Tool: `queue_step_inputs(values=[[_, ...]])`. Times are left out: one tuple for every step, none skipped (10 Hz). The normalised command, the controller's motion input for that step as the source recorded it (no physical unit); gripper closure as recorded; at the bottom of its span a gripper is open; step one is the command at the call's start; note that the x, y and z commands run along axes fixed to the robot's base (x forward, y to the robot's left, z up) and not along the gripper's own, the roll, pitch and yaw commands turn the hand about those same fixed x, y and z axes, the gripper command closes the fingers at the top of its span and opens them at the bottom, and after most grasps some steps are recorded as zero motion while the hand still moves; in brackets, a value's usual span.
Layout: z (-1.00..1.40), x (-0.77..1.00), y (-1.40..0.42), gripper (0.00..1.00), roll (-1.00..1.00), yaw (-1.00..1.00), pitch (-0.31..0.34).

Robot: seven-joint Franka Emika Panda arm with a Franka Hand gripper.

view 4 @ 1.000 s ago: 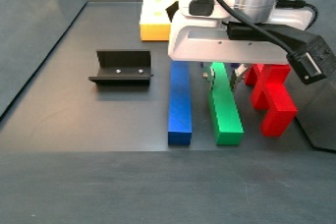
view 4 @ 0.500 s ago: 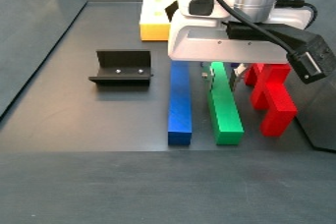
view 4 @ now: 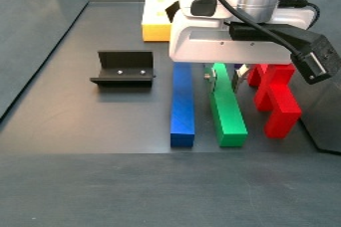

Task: Pick up the green object. Move up. Move to above the board. Insert the green object.
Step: Move up, then move to above the board.

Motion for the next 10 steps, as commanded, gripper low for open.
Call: queue_step_inputs(values=[[0.79,-0.08,-0.05,1.00,-0.01,-0.04,0.031],[0.61,-0.10,-0.05,1.00,0.00,-0.05,0.036],[0.22,-0.05,-0.01,1.00,0.03,-0.02,0.000],[1.40,0.00,0.00,1.00,0.00,0.00,0.000],[1.40,0.00,0.00,1.00,-0.01,0.01,0.024],[1.40,-0.03,0.00,1.00,0.01,0.00,0.056],[1.40,0.00,0.01,1.00,0.03,0.01,0.039],[1.40,0.04,0.00,1.00,0.02,0.01,0.064],[1.40,0.03,0.00,1.00,0.00,0.01,0.099],[0.89,0.02,0.00,1.00,0.01,0.00,0.085]])
